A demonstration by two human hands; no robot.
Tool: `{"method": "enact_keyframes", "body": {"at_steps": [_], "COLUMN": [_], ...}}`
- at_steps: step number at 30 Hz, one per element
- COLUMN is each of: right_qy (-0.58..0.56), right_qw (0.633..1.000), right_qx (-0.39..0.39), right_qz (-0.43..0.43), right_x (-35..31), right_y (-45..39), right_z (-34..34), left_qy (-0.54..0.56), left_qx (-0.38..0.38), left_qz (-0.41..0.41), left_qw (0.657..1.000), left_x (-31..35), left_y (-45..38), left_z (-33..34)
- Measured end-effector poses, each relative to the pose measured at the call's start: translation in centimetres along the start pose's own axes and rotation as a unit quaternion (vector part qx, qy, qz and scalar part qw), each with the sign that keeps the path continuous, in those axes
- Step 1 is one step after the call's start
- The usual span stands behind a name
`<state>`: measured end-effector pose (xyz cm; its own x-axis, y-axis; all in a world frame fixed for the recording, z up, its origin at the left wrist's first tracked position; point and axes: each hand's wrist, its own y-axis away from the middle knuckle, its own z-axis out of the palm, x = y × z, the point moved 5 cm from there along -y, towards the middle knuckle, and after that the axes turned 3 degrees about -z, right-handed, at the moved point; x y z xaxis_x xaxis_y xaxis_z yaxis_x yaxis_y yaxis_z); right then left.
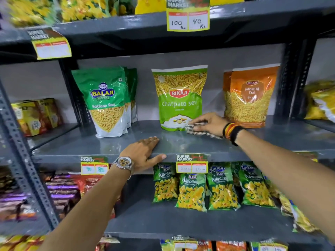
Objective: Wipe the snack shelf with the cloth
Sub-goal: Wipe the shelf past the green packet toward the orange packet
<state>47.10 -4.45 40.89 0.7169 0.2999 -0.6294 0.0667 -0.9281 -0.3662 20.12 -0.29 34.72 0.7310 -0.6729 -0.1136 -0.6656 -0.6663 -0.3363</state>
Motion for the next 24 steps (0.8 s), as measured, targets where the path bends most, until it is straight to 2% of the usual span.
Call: {"method": "enact_keyframes", "body": {"at_steps": [4, 6, 8, 12, 17, 19, 21, 24], "right_qy": [0.037, 0.048, 0.046, 0.022, 0.024, 0.006, -0.002, 0.018], "right_qw": [0.999, 0.998, 0.998, 0.999, 0.991, 0.994, 0.999, 0.999], "right_qx": [-0.003, 0.024, 0.020, -0.037, -0.130, -0.108, -0.039, -0.003], "right_qz": [0.008, 0.018, 0.027, 0.015, -0.023, -0.016, 0.011, 0.051], "right_x": [1.0, 1.9, 2.3, 0.7, -3.8, -3.9, -2.2, 0.0], "right_y": [-4.1, -5.2, -5.5, -3.2, 4.5, 5.0, 3.8, 2.5], "right_z": [4.9, 5.8, 5.9, 6.1, 5.4, 3.2, 1.0, 1.4], "left_qy": [-0.004, -0.008, -0.003, 0.000, -0.001, -0.005, -0.007, -0.007], "left_qx": [0.007, 0.008, 0.012, 0.015, 0.016, 0.015, 0.013, 0.010], "left_qz": [-0.004, -0.003, 0.002, 0.007, 0.005, 0.005, 0.007, 0.008], "left_qw": [1.000, 1.000, 1.000, 1.000, 1.000, 1.000, 1.000, 1.000], "left_x": [-0.4, -0.4, -0.5, -0.5, -0.5, -0.6, -0.5, -0.5], "left_y": [-0.2, -0.3, -0.2, -0.2, 0.0, -0.1, -0.1, -0.2], "left_z": [0.5, 0.6, 0.7, 0.6, 0.9, 0.7, 0.6, 0.8]}}
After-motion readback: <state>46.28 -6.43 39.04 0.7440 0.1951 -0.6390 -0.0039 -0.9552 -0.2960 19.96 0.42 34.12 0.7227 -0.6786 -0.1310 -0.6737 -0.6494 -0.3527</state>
